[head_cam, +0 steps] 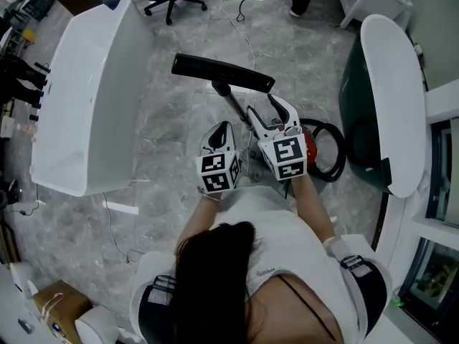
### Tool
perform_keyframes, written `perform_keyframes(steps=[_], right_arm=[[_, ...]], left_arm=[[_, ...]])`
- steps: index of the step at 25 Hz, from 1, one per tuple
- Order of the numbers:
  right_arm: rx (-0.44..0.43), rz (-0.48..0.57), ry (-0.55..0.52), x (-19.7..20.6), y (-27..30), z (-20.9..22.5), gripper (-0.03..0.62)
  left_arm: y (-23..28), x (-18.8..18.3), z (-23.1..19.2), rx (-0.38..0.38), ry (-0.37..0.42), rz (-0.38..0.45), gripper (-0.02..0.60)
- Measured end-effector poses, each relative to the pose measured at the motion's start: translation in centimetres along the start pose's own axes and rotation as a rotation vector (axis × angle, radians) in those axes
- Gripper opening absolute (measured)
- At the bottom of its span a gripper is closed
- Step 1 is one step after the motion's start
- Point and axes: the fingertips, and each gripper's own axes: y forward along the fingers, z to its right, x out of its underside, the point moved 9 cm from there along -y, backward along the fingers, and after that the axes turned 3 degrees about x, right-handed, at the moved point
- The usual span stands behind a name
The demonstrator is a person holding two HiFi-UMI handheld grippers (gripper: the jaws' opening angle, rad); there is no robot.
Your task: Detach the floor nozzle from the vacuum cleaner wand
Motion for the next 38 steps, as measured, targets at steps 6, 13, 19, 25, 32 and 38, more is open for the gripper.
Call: perform_keyframes(steps=[6, 13, 19, 25, 32, 38], right_arm=[[0.017, 0.005, -0.115, -1.1, 1.4, 0.2, 0.265], [0.045, -0.022, -0.251, -1.8, 3.0, 0.2, 0.290], [0.049, -0.048, -0.339, -1.8, 4.0, -0.1, 0.295], [0.035, -0.091, -0.375, -2.1, 5.5, 0.5, 0.295], [0.040, -0.094, -0.444, -2.7, 6.8, 0.7, 0.295], [0.020, -0.114, -0.492, -2.9, 7.8, 0.4, 0.298]], left_arm=[[0.9, -0.8, -0.8, -0.007, 0.001, 0.001, 0.006], [1.7, -1.3, -1.3, -0.007, 0.003, -0.004, 0.006], [2.1, -1.3, -1.8, -0.020, -0.004, -0.003, 0.006], [2.3, -1.4, -2.5, -0.032, -0.012, -0.009, 0.006], [2.7, -1.4, -3.4, -0.045, -0.025, -0.015, 0.006], [2.8, -1.7, -3.7, -0.042, -0.024, -0.008, 0.006]])
